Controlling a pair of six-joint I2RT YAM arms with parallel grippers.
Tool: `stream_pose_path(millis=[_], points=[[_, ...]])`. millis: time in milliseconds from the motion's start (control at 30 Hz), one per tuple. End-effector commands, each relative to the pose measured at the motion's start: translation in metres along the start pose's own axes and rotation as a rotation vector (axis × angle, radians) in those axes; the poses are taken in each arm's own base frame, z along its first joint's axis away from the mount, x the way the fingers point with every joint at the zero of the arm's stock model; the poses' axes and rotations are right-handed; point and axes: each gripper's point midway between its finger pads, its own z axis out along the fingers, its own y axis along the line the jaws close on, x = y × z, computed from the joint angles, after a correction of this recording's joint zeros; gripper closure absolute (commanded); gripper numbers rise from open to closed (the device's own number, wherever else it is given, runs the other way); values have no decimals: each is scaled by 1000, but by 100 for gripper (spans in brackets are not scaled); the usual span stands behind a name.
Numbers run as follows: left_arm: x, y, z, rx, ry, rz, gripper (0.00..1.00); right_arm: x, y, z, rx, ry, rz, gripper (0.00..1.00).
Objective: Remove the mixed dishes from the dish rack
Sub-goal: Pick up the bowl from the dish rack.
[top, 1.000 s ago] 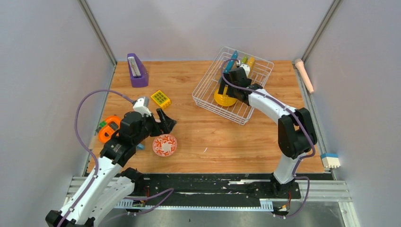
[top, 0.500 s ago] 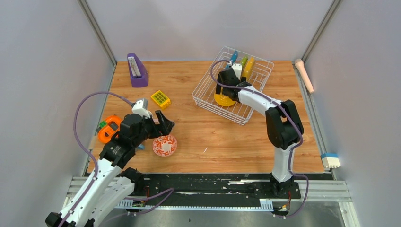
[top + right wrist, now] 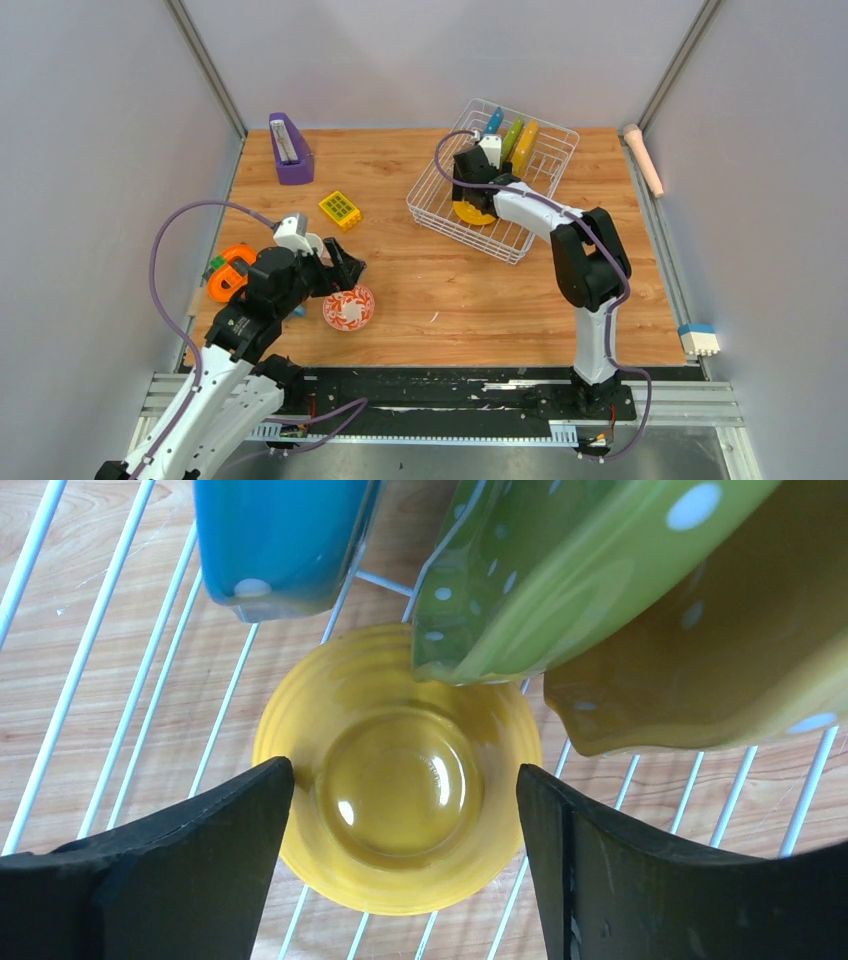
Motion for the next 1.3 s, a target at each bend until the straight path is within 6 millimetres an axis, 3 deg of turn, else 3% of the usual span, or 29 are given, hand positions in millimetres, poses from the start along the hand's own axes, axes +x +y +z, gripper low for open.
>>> stream_pose_path(millis=[0, 267, 667, 1000, 1267], points=[[0, 4, -2, -13, -13, -5, 0, -15, 4, 1, 15, -50, 7, 18], [1, 5, -3, -15, -11, -16, 0, -6, -3, 7, 59, -45, -10, 29], [2, 4, -1, -16, -3, -25, 0, -13, 0, -5, 38, -63, -9, 69], [1, 2, 6, -11, 2, -26, 0, -44, -7, -42, 3, -137, 48, 91], [1, -1, 10, -1, 6, -31, 0, -57, -7, -71, -76, -172, 102, 94]])
